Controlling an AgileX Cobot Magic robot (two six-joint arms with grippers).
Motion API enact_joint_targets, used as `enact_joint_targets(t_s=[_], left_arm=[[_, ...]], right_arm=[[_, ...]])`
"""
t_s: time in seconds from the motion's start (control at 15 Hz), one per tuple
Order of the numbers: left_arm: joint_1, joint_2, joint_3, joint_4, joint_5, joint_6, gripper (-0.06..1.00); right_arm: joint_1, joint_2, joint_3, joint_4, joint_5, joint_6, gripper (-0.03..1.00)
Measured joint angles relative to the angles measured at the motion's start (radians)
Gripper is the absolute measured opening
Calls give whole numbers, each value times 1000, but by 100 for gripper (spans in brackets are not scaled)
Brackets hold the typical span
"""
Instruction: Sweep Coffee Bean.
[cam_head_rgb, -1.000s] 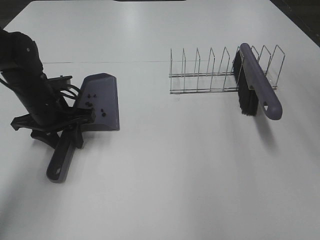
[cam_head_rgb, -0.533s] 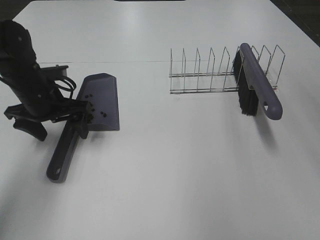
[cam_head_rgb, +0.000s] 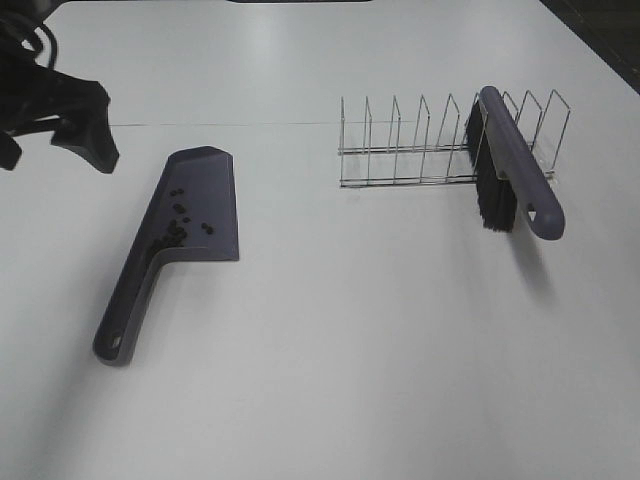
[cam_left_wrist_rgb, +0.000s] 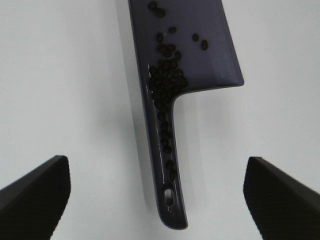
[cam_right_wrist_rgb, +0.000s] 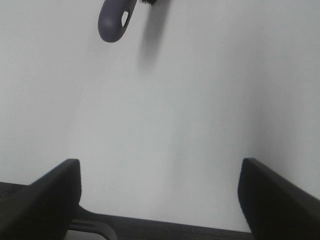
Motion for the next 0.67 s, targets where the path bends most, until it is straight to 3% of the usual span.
enact_joint_targets(t_s=[0.07,0.33,0.67], left_arm=[[0,-37,22,8,0,0,86],[0,-434,320,51,2,0,86],[0,-803,566,51,4,-57,86]], right_arm=[[0,-22,23,3,-8,0,75],[0,-212,201,56,-41,-7,75],[0,-356,286,57,-75,-8,75]])
